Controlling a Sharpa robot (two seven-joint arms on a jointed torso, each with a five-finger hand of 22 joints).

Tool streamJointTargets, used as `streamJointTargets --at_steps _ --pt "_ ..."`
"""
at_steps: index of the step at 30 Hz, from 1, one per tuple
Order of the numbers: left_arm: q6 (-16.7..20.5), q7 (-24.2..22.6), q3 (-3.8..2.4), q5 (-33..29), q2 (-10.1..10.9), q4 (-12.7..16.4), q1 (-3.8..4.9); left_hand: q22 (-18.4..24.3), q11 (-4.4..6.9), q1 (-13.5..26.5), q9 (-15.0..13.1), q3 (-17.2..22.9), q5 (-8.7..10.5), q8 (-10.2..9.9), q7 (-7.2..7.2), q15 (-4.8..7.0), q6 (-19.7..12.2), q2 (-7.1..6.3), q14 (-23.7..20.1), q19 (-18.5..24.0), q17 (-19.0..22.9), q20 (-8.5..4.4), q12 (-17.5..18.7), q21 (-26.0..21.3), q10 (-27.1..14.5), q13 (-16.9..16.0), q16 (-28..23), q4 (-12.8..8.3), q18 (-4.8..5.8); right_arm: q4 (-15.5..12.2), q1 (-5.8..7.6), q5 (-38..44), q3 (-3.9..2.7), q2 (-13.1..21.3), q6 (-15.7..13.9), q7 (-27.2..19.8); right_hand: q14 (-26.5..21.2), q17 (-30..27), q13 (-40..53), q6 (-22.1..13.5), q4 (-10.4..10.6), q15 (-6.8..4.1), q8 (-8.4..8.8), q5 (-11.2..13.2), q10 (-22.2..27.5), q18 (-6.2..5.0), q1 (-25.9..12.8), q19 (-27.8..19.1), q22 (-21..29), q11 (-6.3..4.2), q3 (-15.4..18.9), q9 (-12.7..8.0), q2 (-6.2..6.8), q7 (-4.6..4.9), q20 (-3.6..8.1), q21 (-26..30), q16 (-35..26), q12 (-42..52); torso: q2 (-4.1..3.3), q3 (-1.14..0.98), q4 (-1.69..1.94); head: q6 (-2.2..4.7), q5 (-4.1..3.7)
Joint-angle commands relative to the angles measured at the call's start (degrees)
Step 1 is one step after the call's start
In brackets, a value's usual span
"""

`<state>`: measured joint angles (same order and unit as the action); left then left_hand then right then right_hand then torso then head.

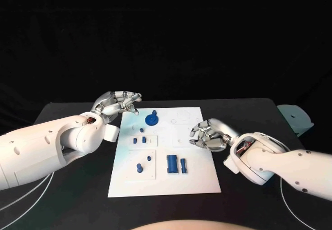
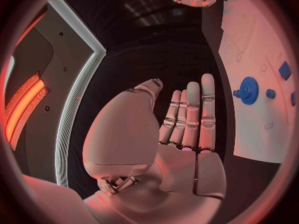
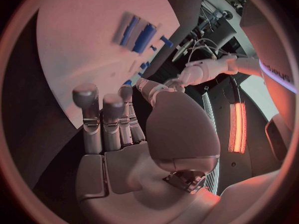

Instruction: Assemble the parts on the task board

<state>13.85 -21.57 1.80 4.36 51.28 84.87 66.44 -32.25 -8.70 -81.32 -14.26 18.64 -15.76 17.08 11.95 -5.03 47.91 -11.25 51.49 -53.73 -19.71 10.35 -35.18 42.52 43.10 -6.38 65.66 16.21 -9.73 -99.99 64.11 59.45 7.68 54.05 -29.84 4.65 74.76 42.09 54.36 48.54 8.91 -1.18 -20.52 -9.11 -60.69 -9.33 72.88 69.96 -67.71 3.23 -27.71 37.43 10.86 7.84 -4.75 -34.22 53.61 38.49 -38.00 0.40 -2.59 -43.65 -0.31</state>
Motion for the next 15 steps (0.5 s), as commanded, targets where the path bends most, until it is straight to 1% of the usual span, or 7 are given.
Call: streamJointTargets --at_steps 1,4,6,7,10,13,15 --pt "-2.6 -2.3 0.05 -4.3 -1.4 -1.8 -0.65 1.4 0.34 0.3 -0.1 -0.6 0.14 0.5 -0.51 0.31 -0.4 0.50 -0.6 0.6 1.1 -0.21 -0.7 -2.0 1.6 -0.1 -2.4 -0.1 -0.86 5.6 1.42 -28.4 -0.05 -1.3 1.9 -17.1 -3.1 -4.3 -3.8 -1.8 -1.0 1.02 1.31 1.1 2.1 -1.02 1.1 -3.3 5.4 0.83 -1.0 -0.9 -0.15 1.11 -0.87 10.0 -6.5 -3.4 1.67 0.65 0.20 2.71 -0.30" --pt "-2.3 -2.8 0.08 -5.2 -2.5 -3.4 -0.95 5.0 0.41 -0.1 -0.1 -1.0 0.28 1.3 -0.79 0.18 -0.7 0.82 -0.9 1.0 4.0 0.09 1.8 -7.4 3.9 1.4 -9.7 0.0 -0.80 9.8 2.09 -34.5 -0.15 -2.5 3.5 -20.1 -5.7 -5.7 -8.1 -1.7 -1.3 1.72 1.48 1.3 3.8 -0.95 1.0 -4.7 8.4 1.55 -2.0 -1.5 0.00 1.58 -1.65 13.4 -10.7 -7.2 2.41 0.96 0.31 3.97 -0.40" --pt "-1.7 -3.3 0.09 -6.4 -3.6 -5.3 -1.19 6.8 0.38 -0.2 -0.1 -1.2 0.32 1.5 -0.86 0.01 -1.1 0.85 -0.7 0.6 4.9 0.28 3.5 -9.9 5.1 2.3 -13.0 0.0 -0.78 13.9 2.49 -38.5 -0.34 -4.0 5.0 -22.5 -9.6 -8.6 -16.2 -1.5 -1.4 2.99 2.55 1.7 4.2 -0.89 0.6 -7.1 13.1 2.45 -3.6 -3.2 0.15 1.96 -2.88 18.5 -18.0 -13.9 3.02 1.16 0.27 5.18 -0.29" --pt "-1.3 -3.6 0.10 -6.9 -4.2 -6.3 -1.31 9.9 0.12 -0.6 0.1 -1.1 0.47 1.6 -1.09 -0.50 -1.8 0.78 -1.0 1.7 6.4 1.24 6.7 -14.5 6.5 2.7 -18.8 -0.1 -0.63 16.0 2.64 -40.4 -0.47 -4.9 5.7 -23.6 -10.6 -9.4 -18.1 -1.3 -1.4 3.31 2.90 2.1 4.1 -0.87 0.5 -7.9 14.3 2.83 -3.9 -3.6 0.25 2.02 -3.21 19.8 -19.8 -15.4 3.26 1.20 0.17 5.90 -0.11" --pt "0.1 -4.5 0.11 -8.0 -5.7 -9.0 -1.54 17.5 -1.05 -0.9 0.4 -1.2 0.49 1.8 -1.58 -2.21 -2.6 0.98 -1.1 2.6 7.9 3.48 15.3 -25.2 9.0 2.7 -32.1 0.0 -0.69 21.4 2.90 -44.1 -0.86 -7.5 7.4 -26.2 -14.1 -13.9 -28.5 -0.5 -2.2 5.24 5.36 3.1 3.1 -0.99 0.2 -10.4 21.2 4.04 -4.9 -6.4 0.08 2.79 -5.10 26.0 -28.8 -22.7 3.54 1.20 0.04 7.47 0.01" --pt "1.4 -5.4 0.10 -9.0 -7.4 -11.9 -1.83 22.2 -1.81 -1.1 1.4 -1.8 0.59 1.2 -1.81 -3.55 -3.7 1.33 -3.3 4.1 8.5 5.47 20.6 -32.0 9.0 2.8 -40.4 -0.1 -0.68 27.1 3.02 -46.5 -1.23 -10.8 9.6 -28.2 -18.1 -17.9 -36.3 -0.4 -2.9 7.27 7.86 4.5 3.5 -0.95 -0.2 -13.0 27.9 5.15 -4.6 -8.7 -0.75 3.33 -7.19 30.7 -36.0 -27.8 4.09 1.07 -0.31 8.22 0.36" --pt "1.9 -5.7 0.09 -9.3 -8.2 -13.1 -1.94 24.0 -1.92 -1.1 2.0 -2.4 0.55 0.6 -1.81 -4.12 -4.5 1.58 -4.9 5.0 9.1 6.03 22.9 -34.5 8.2 2.8 -43.7 -0.2 -0.59 29.3 3.04 -47.2 -1.33 -12.2 10.6 -28.8 -18.3 -19.8 -39.9 -0.1 -2.7 7.85 9.02 5.6 3.5 -1.03 -0.9 -13.7 31.9 5.67 -3.7 -9.9 -1.71 3.67 -7.94 30.8 -38.5 -29.8 4.29 0.99 -0.36 8.82 0.55"
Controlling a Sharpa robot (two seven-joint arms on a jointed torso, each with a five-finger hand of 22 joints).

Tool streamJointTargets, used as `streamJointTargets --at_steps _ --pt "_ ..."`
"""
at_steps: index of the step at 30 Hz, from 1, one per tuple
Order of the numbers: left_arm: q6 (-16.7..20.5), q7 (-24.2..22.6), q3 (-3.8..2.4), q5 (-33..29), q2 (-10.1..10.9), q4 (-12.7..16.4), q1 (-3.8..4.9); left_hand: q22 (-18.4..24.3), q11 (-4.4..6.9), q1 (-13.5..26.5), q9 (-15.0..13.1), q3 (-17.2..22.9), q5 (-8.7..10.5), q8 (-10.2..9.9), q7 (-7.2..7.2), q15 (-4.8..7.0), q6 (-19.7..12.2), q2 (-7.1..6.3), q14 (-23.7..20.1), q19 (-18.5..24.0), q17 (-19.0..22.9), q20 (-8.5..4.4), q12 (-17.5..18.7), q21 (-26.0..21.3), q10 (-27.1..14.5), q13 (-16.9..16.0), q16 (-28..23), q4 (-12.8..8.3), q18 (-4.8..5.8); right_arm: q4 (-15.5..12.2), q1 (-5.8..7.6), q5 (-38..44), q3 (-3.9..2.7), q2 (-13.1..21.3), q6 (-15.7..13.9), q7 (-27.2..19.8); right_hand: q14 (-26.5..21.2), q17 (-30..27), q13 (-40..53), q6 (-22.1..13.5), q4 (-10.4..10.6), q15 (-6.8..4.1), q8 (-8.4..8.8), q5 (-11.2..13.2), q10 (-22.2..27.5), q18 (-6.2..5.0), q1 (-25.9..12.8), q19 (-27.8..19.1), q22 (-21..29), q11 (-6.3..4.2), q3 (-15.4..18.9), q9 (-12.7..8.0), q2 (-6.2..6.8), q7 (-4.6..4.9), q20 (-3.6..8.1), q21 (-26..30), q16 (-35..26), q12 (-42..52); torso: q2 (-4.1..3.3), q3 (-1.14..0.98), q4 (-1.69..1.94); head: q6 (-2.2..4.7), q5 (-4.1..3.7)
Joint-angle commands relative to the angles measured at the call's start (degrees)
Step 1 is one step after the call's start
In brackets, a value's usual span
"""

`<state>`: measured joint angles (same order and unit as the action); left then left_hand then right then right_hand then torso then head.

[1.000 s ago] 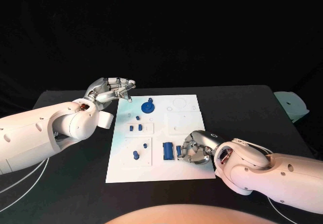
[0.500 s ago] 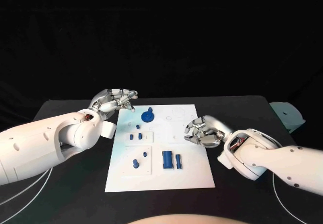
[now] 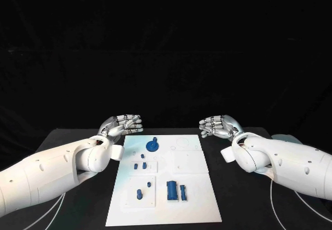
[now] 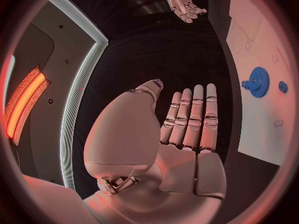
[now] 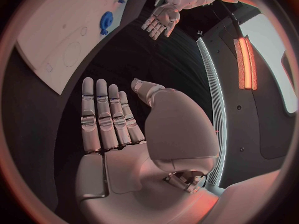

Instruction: Assemble the parts on the task board

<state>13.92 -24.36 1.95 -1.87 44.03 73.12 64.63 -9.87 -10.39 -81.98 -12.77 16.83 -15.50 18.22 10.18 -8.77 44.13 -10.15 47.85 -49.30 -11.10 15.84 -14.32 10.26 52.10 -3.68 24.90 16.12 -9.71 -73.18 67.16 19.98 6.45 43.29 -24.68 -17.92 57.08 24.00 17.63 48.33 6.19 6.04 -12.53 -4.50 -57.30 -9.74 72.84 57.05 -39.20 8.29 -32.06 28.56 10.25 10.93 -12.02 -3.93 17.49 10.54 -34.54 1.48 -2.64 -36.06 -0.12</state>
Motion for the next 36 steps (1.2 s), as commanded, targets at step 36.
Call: streamJointTargets --at_steps 36 --pt "30.2 -5.4 -1.94 1.9 0.7 16.8 -4.47 9.9 10.39 82.0 12.8 -16.8 15.50 -18.2 -10.18 8.77 -44.1 10.15 -47.8 49.3 11.1 -15.84 14.3 -10.3 -52.1 3.7 -24.9 -16.1 9.71 -16.8 -7.00 -20.0 -6.45 1.4 -19.4 -11.9 -57.1 -24.0 -17.6 -48.3 -6.2 -6.04 12.53 4.5 57.3 9.74 -72.8 -57.1 39.2 -8.29 32.1 -28.6 -10.25 -10.93 12.02 3.9 -17.5 -10.5 3.36 -1.48 2.64 1.68 0.12"
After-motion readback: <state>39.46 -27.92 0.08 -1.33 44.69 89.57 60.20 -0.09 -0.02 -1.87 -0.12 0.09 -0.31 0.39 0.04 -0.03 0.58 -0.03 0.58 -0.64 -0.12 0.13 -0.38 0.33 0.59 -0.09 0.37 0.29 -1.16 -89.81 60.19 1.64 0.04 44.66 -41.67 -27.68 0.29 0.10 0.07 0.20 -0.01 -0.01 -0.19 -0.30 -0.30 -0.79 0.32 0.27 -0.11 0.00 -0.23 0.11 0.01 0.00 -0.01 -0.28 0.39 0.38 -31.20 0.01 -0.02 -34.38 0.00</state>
